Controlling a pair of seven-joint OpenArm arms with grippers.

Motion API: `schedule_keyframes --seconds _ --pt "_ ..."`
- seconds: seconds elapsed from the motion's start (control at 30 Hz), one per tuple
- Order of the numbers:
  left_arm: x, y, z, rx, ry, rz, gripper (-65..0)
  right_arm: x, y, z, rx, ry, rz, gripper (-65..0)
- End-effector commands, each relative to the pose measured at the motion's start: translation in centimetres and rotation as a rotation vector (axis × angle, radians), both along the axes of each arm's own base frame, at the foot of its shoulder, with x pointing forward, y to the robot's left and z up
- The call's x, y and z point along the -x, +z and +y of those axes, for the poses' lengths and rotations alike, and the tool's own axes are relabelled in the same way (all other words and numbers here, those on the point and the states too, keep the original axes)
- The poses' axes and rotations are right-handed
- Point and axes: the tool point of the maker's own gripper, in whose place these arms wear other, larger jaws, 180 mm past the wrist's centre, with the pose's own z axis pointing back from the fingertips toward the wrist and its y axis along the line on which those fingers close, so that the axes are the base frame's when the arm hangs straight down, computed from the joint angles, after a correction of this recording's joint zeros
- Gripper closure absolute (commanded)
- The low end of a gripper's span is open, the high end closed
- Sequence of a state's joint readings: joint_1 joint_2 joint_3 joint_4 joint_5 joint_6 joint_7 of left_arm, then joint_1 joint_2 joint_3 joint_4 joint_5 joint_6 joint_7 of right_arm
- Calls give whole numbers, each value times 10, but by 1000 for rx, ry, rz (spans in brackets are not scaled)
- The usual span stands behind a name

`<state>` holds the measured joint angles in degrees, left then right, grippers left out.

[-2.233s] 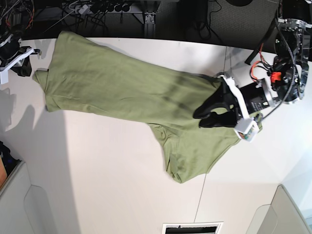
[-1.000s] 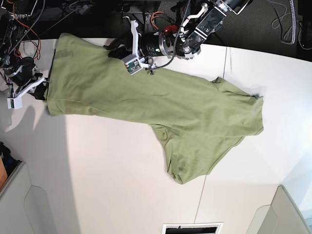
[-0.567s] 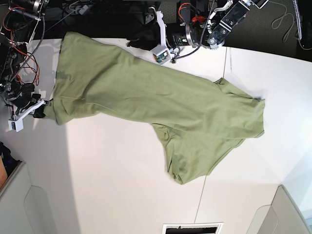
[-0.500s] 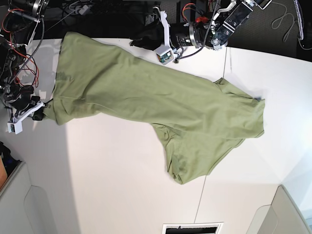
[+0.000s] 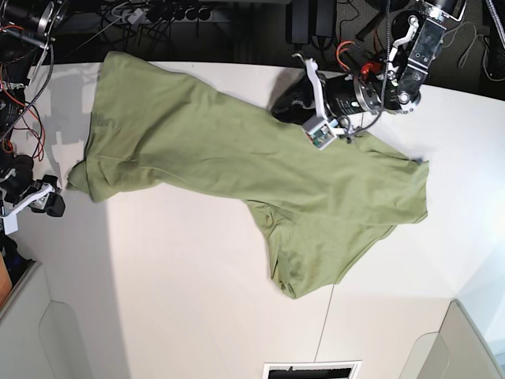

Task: Layout the t-shirt on the table in an organized manner, then fold the t-shirt properly
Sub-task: 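Move the left gripper over the shirt and grasp its middle fabric, then lift and drag the grasped fabric with both grippers to reshape the shirt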

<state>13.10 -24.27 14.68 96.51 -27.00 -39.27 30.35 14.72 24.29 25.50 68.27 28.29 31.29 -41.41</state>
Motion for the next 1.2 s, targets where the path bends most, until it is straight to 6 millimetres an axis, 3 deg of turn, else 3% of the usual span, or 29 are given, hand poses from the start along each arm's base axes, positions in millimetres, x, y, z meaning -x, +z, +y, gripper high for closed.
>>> schedule_keyframes --seconds 0.0,0.17,0.27,0.37,0.43,0.53,0.6,0.67,0.77,0.97,1.17 --pt "-25 26 6 52 42 -76 -140 -8 17 -8 10 -6 -48 -269" --pt "-98 79 45 92 220 -228 -148 11 -7 -1 -7 -4 11 -269" --pt "-135 102 55 93 277 -297 -191 24 -21 8 -30 -1 44 -269" --pt "-160 106 60 87 291 -308 -213 31 -30 19 -71 2 60 -263" --pt "-170 92 68 65 309 -271 -213 29 -26 26 -108 7 45 -222" --pt "-167 54 84 21 347 -152 -213 21 -9 36 -169 21 -15 -95" --pt "-150 29 90 -10 343 -54 -213 14 4 46 -176 44 -60 0" --pt "-131 19 91 7 305 9 -213 7 18 58 -174 69 -104 0" --pt "-106 26 89 78 258 32 -213 3 24 72 -164 90 -128 0" --pt "-86 15 88 47 244 37 -213 6 0 89 -92 125 -69 0" --pt "-108 1 92 -12 335 -40 -213 36 -50 121 -13 268 119 0"
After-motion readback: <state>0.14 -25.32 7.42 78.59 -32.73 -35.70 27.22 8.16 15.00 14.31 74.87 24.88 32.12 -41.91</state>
